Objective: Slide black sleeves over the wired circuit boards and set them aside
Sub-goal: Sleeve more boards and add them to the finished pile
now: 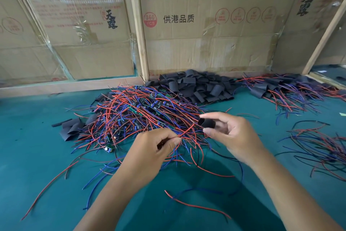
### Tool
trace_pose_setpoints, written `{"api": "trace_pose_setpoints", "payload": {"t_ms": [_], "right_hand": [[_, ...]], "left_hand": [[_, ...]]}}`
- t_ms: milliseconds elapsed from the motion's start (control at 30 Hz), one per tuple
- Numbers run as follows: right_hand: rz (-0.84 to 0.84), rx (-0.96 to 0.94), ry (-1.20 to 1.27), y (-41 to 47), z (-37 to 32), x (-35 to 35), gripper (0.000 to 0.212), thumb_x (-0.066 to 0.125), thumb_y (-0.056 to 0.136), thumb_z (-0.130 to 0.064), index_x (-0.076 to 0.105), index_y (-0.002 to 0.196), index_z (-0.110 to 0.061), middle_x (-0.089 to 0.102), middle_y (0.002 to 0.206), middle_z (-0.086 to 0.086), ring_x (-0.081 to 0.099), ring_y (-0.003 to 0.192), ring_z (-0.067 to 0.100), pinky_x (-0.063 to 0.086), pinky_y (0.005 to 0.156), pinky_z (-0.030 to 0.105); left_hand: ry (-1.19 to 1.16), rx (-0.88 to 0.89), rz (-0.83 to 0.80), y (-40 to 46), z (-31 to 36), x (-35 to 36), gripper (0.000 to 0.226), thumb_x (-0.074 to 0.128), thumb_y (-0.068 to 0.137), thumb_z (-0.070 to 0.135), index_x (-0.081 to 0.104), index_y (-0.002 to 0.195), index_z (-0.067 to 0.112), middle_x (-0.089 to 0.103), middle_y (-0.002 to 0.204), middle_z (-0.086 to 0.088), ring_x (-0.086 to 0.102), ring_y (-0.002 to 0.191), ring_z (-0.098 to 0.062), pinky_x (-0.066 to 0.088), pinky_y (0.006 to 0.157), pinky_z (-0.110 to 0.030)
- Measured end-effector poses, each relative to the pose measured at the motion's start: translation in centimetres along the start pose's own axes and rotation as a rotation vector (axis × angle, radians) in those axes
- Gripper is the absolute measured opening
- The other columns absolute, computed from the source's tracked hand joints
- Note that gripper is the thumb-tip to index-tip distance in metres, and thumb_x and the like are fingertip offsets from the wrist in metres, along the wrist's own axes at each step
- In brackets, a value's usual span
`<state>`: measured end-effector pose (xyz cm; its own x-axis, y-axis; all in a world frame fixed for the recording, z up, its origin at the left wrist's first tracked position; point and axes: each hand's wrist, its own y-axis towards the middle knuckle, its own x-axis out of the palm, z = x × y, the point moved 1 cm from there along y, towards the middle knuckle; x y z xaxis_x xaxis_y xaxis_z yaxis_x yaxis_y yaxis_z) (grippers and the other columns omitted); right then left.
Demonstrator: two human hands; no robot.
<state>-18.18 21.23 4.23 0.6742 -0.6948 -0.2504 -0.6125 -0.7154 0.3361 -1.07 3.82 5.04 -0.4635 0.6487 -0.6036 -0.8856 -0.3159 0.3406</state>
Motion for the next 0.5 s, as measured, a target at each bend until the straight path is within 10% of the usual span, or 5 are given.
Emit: {"api": "trace_pose_setpoints", "payload": {"t_ms": [233,500], "right_hand": [[-0.006,-0.169,-0.229,-0.2,-0.2,1.0,0.036,0.077,0.086,-0.018,0.069,0.115,-0.038,0.072,0.105,-0.017,0.067,0.085,0.019,0.054,0.088,0.021],[-0.072,-0.436,-0.521,-0.5,-1.1,1.4,0.031,0.072,0.091,-0.019,0.069,0.122,-0.019,0.069,0.123,-0.008,0.060,0.117,0.003,0.044,0.101,0.023]], "left_hand": [[-0.021,0.015,-0.027,-0.1,0.1,-0.1,0.023,0.056,0.098,0.045,0.066,0.086,0.027,0.058,0.073,-0.006,0.044,0.064,-0.022,0.038,0.059,-0.032],[0.054,0.040,-0.047,0.1,-0.2,0.2,0.019,0.062,0.098,0.035,0.066,0.082,0.026,0.058,0.073,0.004,0.042,0.059,-0.010,0.034,0.056,-0.022]]}}
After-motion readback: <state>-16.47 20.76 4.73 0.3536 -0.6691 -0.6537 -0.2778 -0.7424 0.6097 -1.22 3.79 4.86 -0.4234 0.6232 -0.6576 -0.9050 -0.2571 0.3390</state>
